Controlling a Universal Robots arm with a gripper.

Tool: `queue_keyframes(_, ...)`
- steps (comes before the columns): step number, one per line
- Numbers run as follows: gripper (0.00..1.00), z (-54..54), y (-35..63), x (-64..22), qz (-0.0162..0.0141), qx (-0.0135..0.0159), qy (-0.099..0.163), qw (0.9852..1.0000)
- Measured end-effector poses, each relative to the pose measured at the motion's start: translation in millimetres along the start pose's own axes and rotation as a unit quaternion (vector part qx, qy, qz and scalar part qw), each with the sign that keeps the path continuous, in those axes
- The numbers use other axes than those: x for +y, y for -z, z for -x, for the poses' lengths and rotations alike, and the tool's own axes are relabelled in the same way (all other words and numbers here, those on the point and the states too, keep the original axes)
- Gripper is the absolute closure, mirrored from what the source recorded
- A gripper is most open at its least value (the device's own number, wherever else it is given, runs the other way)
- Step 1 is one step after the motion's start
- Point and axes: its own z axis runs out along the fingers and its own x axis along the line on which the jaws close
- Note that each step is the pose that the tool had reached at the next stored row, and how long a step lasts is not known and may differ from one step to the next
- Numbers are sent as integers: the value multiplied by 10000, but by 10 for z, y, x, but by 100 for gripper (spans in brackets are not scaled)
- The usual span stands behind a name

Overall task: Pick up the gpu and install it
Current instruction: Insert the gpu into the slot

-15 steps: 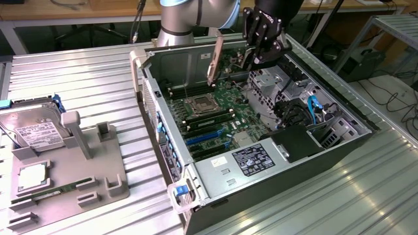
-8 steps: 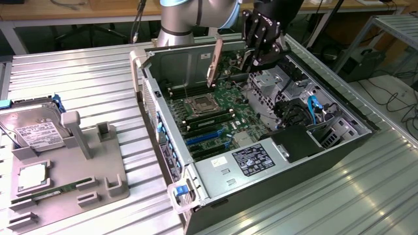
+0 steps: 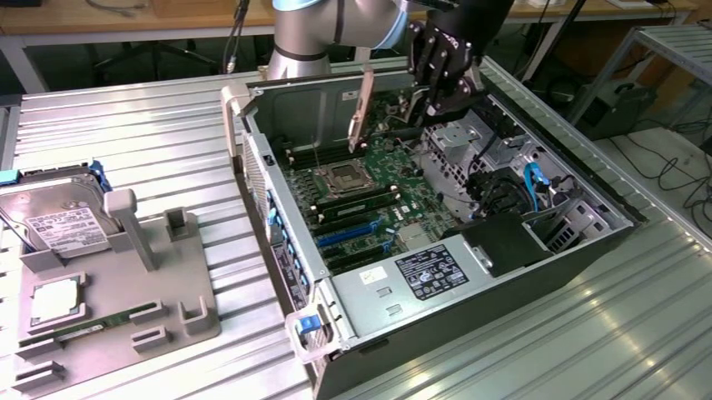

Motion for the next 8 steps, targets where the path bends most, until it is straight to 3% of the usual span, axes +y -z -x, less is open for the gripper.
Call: queue_keyframes(8, 72, -8, -67, 101, 0, 0, 0, 10000)
